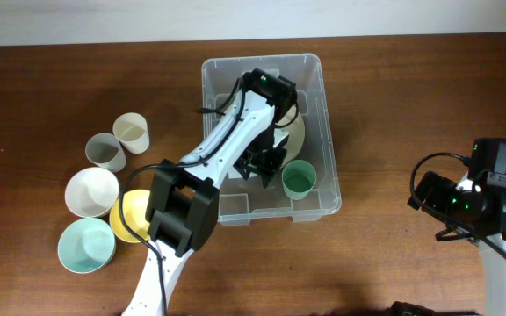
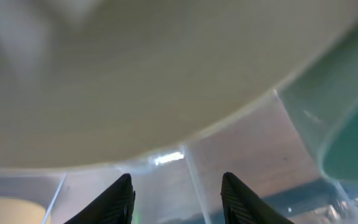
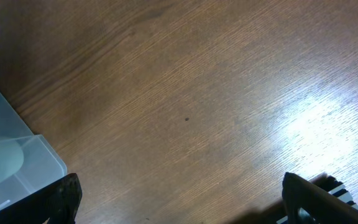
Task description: Pack container
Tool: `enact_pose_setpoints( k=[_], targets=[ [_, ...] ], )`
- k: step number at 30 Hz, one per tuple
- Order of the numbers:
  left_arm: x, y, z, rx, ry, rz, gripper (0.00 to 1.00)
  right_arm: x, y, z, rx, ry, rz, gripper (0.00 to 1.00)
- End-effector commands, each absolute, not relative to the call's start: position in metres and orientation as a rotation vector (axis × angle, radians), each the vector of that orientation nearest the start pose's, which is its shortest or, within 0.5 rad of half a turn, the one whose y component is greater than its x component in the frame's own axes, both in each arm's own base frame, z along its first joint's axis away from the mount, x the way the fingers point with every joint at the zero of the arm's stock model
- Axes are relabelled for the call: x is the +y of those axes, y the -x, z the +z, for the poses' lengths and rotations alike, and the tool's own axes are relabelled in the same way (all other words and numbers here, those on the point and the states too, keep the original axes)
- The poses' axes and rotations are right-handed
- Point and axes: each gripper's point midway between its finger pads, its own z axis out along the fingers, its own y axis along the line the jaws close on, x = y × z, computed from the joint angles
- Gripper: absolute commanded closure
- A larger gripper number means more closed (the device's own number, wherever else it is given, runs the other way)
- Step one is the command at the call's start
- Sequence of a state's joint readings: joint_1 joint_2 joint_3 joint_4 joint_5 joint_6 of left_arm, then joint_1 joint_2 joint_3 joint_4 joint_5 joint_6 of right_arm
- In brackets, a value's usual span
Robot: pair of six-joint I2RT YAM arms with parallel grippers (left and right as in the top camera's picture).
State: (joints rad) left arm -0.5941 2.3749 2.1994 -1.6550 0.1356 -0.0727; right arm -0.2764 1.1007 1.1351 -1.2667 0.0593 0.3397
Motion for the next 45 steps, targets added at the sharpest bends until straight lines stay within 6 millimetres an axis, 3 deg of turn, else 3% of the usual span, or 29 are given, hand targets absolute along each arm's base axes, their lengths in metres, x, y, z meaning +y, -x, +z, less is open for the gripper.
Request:
enact_pose_setpoints(
  k=[1,15,25,28,32,35,38,41,45],
  targets=[
    [-0.248,-0.32,0.071,3.301,-0.849,-0.116,0.53,-0.073,-0.217,0.191,2.645,-0.861,-0.065,0.01],
    [-0.257,-0.363,0.058,3.117,-0.808,-0.043,0.52,-0.073,-0.217,0.191,2.645,-0.861,-0.065,0.01],
    [-0.252,-0.374,0.059,3.071,-0.798,0.026,0.52,-0.073,-0.217,0.191,2.644,-0.86,-0.065,0.01],
    [-0.252,-0.377,0.07,3.042,-0.79,0.03,0.52,-0.073,-0.217,0.191,2.644,-0.86,-0.065,0.01],
    [-0.247,-0.386,0.117,2.931,-0.753,0.037,0.52,-0.073,-0.218,0.189,2.652,-0.862,-0.065,0.01],
    [-0.233,-0.391,0.157,2.852,-0.704,0.073,0.52,-0.073,-0.219,0.187,2.665,-0.866,-0.066,0.01],
    [-0.201,-0.394,0.209,2.756,-0.602,0.122,0.45,-0.074,-0.219,0.185,2.672,-0.868,-0.067,0.01],
    [-0.164,-0.396,0.249,2.699,-0.473,0.112,0.26,-0.074,-0.219,0.185,2.675,-0.869,-0.067,0.01],
    [-0.096,-0.402,0.272,2.7,-0.248,0.136,0.13,-0.073,-0.219,0.185,2.677,-0.869,-0.066,0.01]
  ],
)
